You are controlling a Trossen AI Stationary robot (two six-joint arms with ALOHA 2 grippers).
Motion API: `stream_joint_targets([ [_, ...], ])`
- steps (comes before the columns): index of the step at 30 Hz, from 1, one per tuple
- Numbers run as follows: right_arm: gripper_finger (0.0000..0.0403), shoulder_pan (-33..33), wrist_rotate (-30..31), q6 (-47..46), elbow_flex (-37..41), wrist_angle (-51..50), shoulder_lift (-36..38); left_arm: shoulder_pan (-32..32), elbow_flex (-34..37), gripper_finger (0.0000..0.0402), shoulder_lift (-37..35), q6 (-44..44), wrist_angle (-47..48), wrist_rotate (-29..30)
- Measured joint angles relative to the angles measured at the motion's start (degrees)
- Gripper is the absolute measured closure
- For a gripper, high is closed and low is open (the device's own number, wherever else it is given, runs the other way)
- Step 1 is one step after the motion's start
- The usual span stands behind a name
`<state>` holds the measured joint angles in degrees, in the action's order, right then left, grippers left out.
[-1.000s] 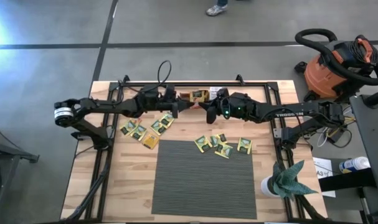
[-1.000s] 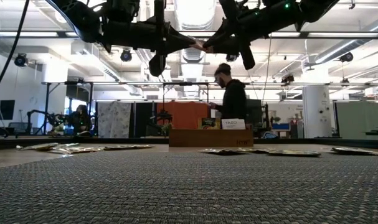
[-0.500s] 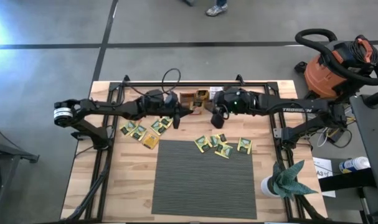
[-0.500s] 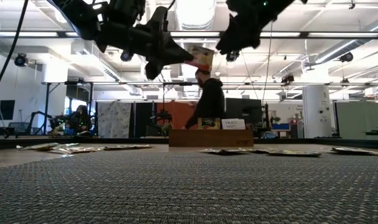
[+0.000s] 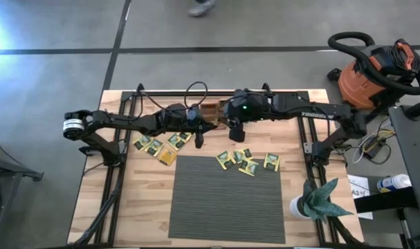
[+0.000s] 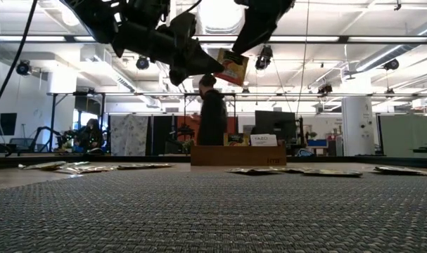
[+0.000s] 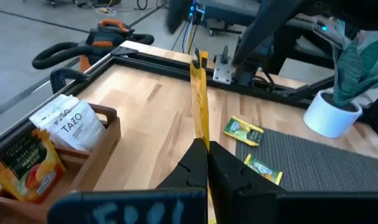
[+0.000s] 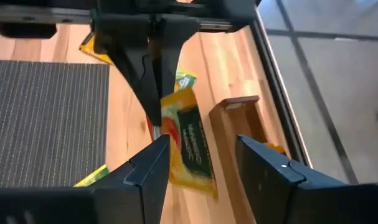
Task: Pick & Place Tea
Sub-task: Put the orange tea bag into the middle section of the wooden organizer
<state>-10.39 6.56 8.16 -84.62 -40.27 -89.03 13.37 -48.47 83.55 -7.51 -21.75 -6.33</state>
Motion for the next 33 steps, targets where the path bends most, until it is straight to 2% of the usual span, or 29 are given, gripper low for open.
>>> stream_joint_targets([
  [7,0.0238,0.0,-2.06,0.97,-7.36,-6.03,-5.04,-0.2,-0.15,0.0401,0.0,1.6,2.52,0.37],
  [13,0.0266,0.0,-4.05,1.09,-10.76,-10.8,-7.88,-0.5,-0.15,0.0401,0.0,2.75,2.33,0.35],
  [21,0.0311,0.0,-4.06,1.07,-11.91,-12.5,-9.14,-0.72,-0.13,0.0401,-0.04,4.42,2.83,0.42],
  [29,0.0387,0.0,-4.04,0.87,-11.83,-14.89,-9.14,-0.72,-0.09,0.0401,-0.04,4.93,3.04,1.09],
  [33,0.0394,0.0,-3.6,0.58,-11.78,-14.78,-9.18,-0.72,-0.09,0.0401,-0.04,4.82,3.12,1.38],
])
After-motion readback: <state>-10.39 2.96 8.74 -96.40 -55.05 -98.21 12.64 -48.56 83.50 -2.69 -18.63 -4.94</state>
